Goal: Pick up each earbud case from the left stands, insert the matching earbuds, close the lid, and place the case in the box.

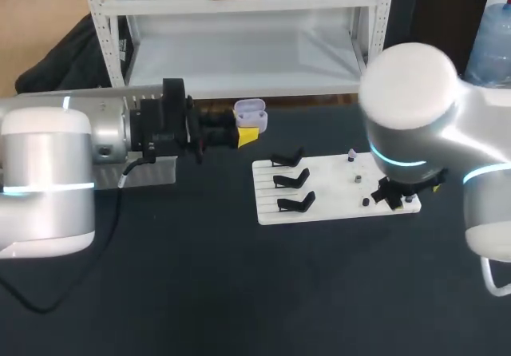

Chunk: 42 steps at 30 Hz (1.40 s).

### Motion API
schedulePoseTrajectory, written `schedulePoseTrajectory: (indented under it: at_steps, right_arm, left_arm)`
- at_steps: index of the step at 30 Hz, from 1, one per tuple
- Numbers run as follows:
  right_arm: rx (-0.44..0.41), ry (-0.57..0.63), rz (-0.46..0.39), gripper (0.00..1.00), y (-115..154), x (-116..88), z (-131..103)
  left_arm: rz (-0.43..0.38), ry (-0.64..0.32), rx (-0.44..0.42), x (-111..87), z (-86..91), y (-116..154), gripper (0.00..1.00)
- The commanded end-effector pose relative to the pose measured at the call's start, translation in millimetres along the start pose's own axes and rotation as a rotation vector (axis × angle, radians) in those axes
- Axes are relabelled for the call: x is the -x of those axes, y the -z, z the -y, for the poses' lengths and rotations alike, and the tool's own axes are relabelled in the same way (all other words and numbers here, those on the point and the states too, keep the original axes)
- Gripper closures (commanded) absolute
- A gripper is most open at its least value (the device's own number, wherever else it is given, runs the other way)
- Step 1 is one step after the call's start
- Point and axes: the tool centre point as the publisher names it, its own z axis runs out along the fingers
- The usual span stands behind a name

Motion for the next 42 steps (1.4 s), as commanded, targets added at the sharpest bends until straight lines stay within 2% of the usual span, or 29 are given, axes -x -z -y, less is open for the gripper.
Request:
schedulePoseTrajectory:
  at_steps: [1,11,14,22,25,38,42]
  right_arm:
    - [-0.026,-0.003,-0.012,0.52,-5,0,-7]
    - [-0.021,-0.026,-0.032,0.53,-17,4,-5]
    - [-0.021,-0.037,-0.038,0.58,-20,6,-5]
    - [-0.014,-0.091,-0.049,0.58,-24,5,-3]
    - [-0.004,-0.13,-0.052,0.64,-27,4,0]
    - [0.025,-0.176,-0.054,0.65,-29,7,7]
    - [0.029,-0.18,-0.056,0.7,-29,8,6]
  left_arm:
    - [0.005,-0.002,0.005,-1.0,0.8,0,1.0]
    - [0.005,-0.002,0.005,-1.0,0.8,0,1.0]
    - [0.005,-0.002,0.005,-1.0,0.8,0,1.0]
    - [0.005,-0.002,0.005,-1.0,0.8,0,1.0]
    - [0.005,-0.002,0.005,-1.0,0.8,0,1.0]
    - [0.005,-0.002,0.005,-1.0,0.8,0,1.0]
    - [0.005,-0.002,0.005,-1.0,0.8,0,1.0]
